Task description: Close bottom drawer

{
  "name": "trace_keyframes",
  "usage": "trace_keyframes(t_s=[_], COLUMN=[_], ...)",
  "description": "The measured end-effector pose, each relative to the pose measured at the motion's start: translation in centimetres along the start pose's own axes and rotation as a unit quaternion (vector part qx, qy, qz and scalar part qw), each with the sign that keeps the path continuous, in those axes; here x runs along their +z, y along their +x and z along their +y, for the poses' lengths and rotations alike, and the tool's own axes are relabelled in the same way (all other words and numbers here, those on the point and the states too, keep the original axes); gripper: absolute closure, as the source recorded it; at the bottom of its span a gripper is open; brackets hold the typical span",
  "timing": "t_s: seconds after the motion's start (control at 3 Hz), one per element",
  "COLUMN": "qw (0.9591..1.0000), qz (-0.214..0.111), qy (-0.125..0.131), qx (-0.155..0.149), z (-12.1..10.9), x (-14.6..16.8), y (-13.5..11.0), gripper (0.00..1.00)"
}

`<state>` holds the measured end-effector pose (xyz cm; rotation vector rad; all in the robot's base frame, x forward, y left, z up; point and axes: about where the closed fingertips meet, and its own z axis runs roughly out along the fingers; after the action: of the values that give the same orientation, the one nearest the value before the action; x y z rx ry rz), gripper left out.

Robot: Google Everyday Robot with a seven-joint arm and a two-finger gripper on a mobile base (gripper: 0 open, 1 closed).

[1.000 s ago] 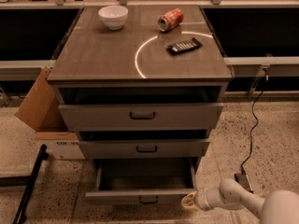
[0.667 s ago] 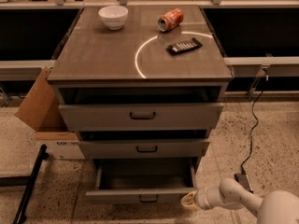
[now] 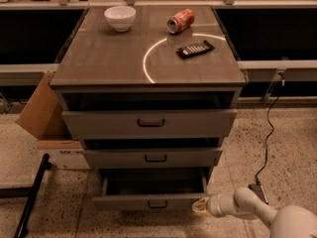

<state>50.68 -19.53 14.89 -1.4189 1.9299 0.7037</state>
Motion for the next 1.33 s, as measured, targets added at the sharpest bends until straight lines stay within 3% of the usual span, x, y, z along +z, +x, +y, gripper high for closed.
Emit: trace_keyframes(t_s=[0.67,1.33], qw=[0.9991,0.9981], qz=[-0.025,-0.041], qy=[0.034,0.046], qx=[-0.004,0.001], z=[-3.8,-7.1], x=[0.4,1.0], y=[-1.3,-2.0], gripper=[1.00,1.00])
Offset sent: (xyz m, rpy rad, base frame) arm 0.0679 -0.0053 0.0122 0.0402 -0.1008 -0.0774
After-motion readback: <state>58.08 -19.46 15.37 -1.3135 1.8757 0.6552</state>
